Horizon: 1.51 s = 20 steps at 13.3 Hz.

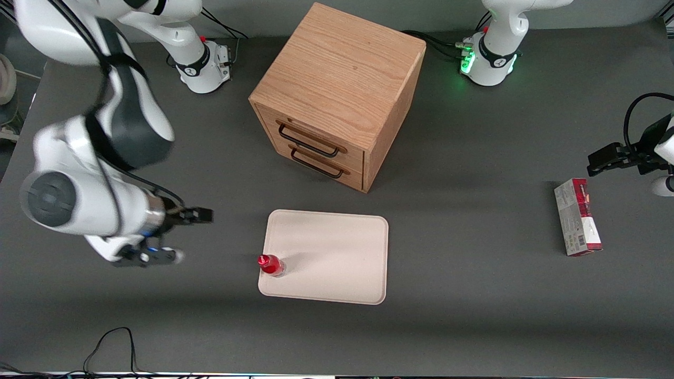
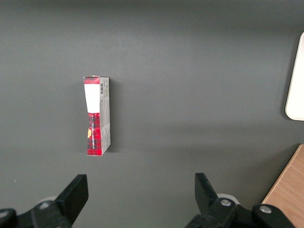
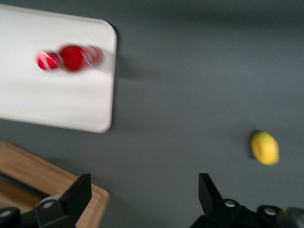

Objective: Place coke bottle on tray

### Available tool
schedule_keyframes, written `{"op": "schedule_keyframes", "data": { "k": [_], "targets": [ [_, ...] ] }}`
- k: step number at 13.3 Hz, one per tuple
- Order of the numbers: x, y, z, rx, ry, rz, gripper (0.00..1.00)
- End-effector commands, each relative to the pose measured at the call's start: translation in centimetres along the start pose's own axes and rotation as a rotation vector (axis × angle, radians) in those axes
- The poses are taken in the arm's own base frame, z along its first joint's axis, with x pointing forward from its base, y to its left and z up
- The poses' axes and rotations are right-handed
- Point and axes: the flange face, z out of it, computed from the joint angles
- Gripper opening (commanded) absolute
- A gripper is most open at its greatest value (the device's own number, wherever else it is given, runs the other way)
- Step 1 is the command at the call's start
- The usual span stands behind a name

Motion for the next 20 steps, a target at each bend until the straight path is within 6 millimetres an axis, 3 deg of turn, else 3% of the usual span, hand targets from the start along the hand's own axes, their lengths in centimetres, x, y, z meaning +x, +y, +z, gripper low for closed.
{"op": "schedule_keyframes", "data": {
  "k": [1, 4, 6, 8, 10, 14, 20],
  "targets": [
    [-7.3, 4.5, -2.8, 0.0, 0.005, -0.044, 1.0],
    [-11.4, 6.2, -5.1, -0.019, 0.008, -0.081, 1.0],
    [-13.0, 6.7, -6.4, -0.021, -0.001, -0.133, 1.0],
    [-14.8, 8.2, -6.2, 0.018, 0.025, -0.108, 1.0],
    [-17.1, 8.3, -5.7, 0.025, 0.066, -0.099, 1.0],
    [-16.5, 8.4, -6.5, 0.019, 0.1, -0.113, 1.0],
    [-16.0, 6.8, -6.9, 0.015, 0.069, -0.135, 1.0]
  ]
}}
